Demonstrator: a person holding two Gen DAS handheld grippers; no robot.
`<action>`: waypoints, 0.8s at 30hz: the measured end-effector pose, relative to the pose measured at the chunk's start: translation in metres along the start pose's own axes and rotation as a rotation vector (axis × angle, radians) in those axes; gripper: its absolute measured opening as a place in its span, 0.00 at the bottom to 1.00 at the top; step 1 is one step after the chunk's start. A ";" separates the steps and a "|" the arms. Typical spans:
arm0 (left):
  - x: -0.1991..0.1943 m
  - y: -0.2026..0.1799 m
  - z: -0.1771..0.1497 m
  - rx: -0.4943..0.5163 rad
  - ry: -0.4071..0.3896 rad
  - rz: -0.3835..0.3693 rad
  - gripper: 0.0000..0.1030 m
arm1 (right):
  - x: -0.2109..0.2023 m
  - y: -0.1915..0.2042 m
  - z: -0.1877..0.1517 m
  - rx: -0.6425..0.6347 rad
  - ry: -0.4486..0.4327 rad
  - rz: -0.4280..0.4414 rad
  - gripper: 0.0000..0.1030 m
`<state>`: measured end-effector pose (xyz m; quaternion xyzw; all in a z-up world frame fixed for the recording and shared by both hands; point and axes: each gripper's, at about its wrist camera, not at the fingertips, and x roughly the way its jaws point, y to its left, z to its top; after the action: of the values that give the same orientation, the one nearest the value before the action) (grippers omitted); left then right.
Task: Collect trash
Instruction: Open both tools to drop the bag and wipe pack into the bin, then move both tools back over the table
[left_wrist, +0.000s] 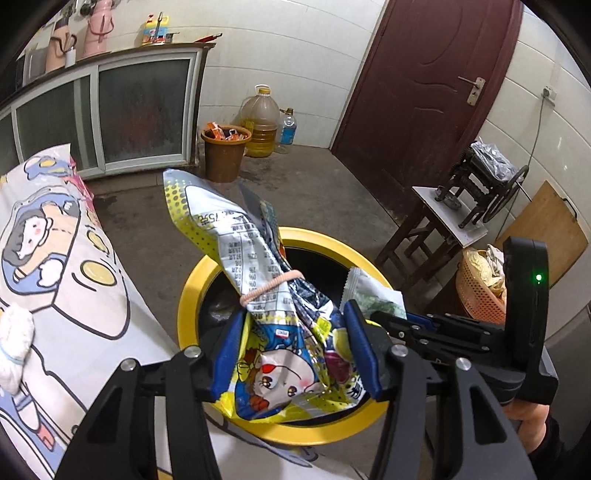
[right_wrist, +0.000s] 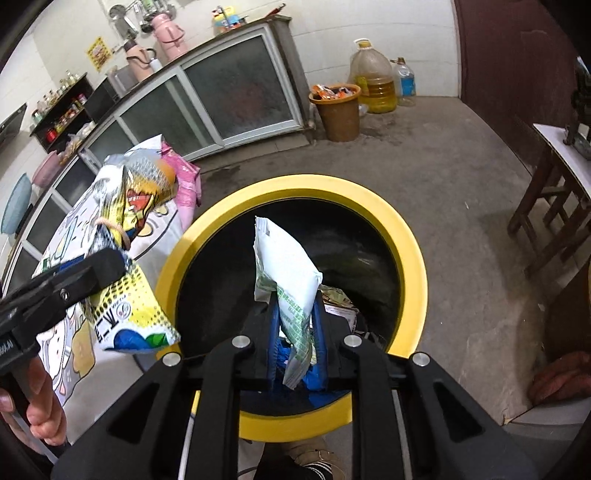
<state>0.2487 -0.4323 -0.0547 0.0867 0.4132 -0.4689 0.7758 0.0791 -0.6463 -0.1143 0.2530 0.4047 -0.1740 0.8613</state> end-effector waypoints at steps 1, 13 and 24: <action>0.000 0.002 0.000 -0.006 0.000 -0.002 0.53 | 0.000 -0.002 0.001 0.011 -0.004 -0.005 0.28; -0.035 0.021 -0.001 -0.124 -0.084 -0.047 0.84 | -0.022 -0.012 -0.005 0.023 -0.056 -0.056 0.50; -0.159 0.108 -0.059 -0.164 -0.198 0.174 0.84 | -0.059 0.059 -0.014 -0.148 -0.147 0.113 0.50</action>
<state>0.2669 -0.2378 -0.0052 0.0117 0.3626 -0.3706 0.8550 0.0643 -0.5851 -0.0586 0.1976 0.3372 -0.1132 0.9135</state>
